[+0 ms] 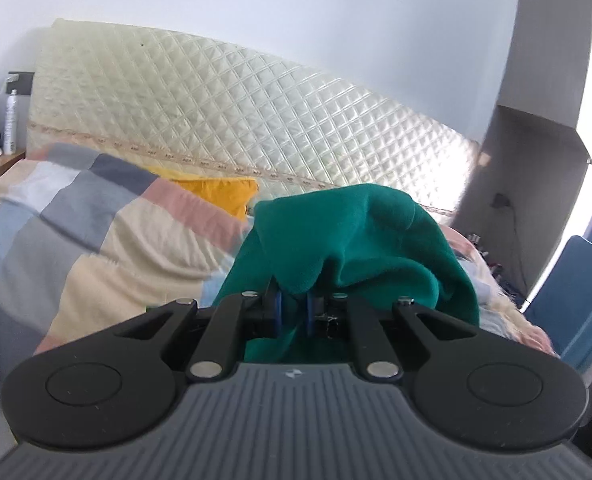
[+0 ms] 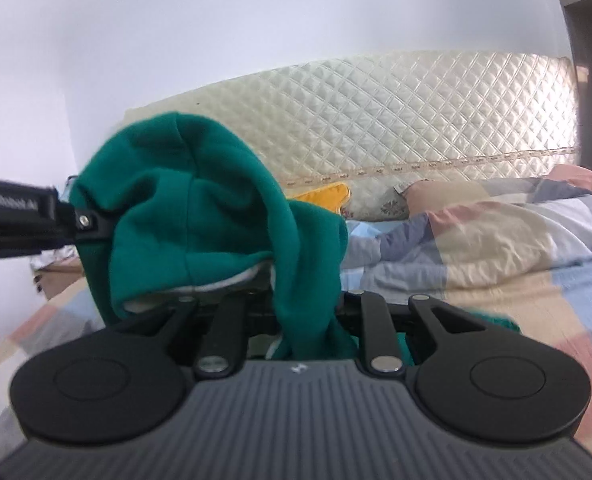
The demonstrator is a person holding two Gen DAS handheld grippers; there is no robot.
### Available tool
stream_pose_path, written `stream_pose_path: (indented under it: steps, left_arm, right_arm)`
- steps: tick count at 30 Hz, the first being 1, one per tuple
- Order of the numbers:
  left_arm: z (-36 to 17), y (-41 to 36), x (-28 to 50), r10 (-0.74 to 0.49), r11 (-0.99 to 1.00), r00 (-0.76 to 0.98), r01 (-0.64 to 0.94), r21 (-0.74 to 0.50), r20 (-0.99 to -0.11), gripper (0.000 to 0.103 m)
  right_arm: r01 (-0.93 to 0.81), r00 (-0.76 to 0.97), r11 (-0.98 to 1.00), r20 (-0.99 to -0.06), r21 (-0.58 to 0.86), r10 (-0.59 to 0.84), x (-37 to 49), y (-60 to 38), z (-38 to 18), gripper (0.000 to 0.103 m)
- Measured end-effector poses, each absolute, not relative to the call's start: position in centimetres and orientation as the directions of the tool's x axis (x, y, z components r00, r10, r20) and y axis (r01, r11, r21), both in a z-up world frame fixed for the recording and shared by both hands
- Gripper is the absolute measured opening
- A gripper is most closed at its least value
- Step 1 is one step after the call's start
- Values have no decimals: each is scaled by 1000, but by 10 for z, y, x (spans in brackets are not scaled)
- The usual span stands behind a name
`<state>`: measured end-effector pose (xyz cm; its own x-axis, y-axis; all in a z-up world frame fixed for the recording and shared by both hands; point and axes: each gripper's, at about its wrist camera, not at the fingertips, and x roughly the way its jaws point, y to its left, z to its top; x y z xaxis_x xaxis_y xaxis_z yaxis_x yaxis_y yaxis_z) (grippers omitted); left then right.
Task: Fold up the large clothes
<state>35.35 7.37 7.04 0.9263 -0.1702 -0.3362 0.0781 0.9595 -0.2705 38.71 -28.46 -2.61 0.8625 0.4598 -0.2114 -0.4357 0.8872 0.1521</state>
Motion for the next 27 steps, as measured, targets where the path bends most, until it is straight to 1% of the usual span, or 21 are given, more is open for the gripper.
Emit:
stream_pose_path:
  steps: [5, 10, 14, 16, 19, 22, 24, 25, 26, 27]
  left_arm:
    - [34, 58, 260, -181, 956, 923, 85, -279, -339, 12]
    - [-30, 43, 203, -191, 948, 890, 59, -311, -415, 12]
    - [-65, 36, 188, -208, 954, 849, 65, -294, -486, 13]
    - [-77, 31, 184, -206, 960, 836, 71, -272, -509, 13]
    - [-92, 22, 180, -199, 968, 829, 83, -238, -523, 13]
    - [-102, 16, 177, -220, 970, 801, 117, -214, -556, 14]
    - [-101, 17, 172, -215, 973, 801, 125, -196, -558, 19]
    - [-98, 20, 172, -229, 970, 795, 142, -196, -561, 30]
    - [-95, 22, 170, -249, 966, 788, 161, -203, -563, 45]
    - [-90, 25, 168, -274, 959, 782, 181, -217, -560, 52]
  right_arm:
    - [-459, 851, 883, -237, 96, 469, 320, -300, -58, 22]
    - [-491, 799, 866, -348, 94, 491, 291, -316, -105, 22]
    - [-489, 775, 868, -412, 92, 480, 284, -324, -133, 23]
    - [-491, 756, 864, -438, 113, 487, 285, -329, -143, 24]
    - [-490, 719, 857, -482, 159, 501, 290, -334, -155, 25]
    - [-472, 697, 849, -488, 239, 525, 291, -343, -159, 26]
    - [-465, 691, 847, -492, 258, 529, 280, -346, -155, 27]
    - [-473, 689, 842, -487, 258, 537, 276, -347, -152, 29]
    - [-483, 691, 839, -479, 251, 541, 268, -348, -149, 33]
    - [-487, 694, 839, -475, 243, 541, 262, -350, -146, 35]
